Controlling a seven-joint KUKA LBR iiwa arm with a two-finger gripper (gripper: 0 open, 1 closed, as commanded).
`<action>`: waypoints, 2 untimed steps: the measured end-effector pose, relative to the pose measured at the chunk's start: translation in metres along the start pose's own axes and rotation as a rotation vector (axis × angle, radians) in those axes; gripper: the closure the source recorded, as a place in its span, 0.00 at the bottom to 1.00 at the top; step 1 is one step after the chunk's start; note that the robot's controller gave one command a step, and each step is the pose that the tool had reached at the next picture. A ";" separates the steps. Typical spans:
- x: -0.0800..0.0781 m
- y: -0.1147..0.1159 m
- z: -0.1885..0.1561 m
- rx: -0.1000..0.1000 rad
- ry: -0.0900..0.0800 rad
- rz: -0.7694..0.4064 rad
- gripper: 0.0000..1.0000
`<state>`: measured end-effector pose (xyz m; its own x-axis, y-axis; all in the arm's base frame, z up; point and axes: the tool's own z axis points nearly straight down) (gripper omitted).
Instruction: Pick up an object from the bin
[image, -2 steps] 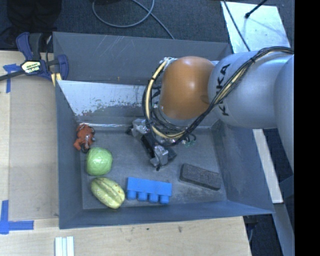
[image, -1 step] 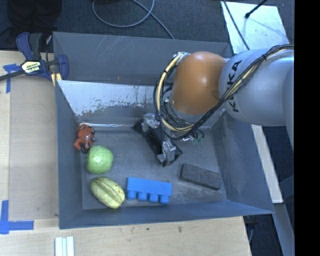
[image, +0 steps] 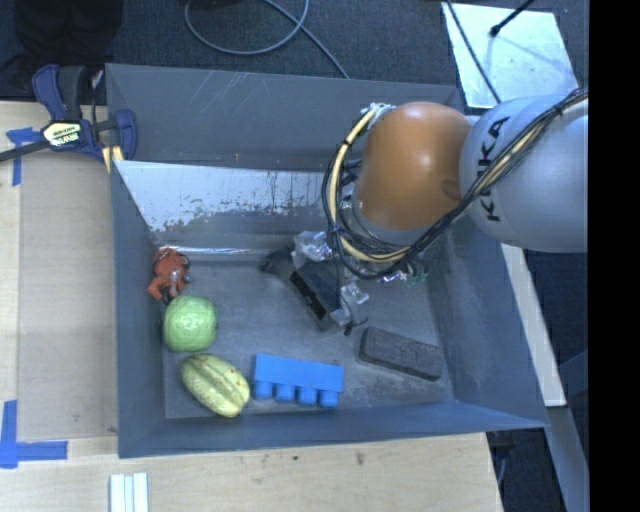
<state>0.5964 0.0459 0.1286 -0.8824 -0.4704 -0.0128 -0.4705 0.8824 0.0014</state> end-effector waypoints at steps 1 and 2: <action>0.015 -0.018 -0.012 0.005 -0.002 -0.200 0.00; 0.027 -0.015 -0.037 0.001 -0.004 -0.313 0.00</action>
Offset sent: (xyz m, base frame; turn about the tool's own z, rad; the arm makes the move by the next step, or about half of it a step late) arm -0.0197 -0.0259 0.0401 -0.3191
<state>0.5794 0.0202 0.1656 -0.6945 -0.7194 -0.0160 -0.7194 0.6946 -0.0046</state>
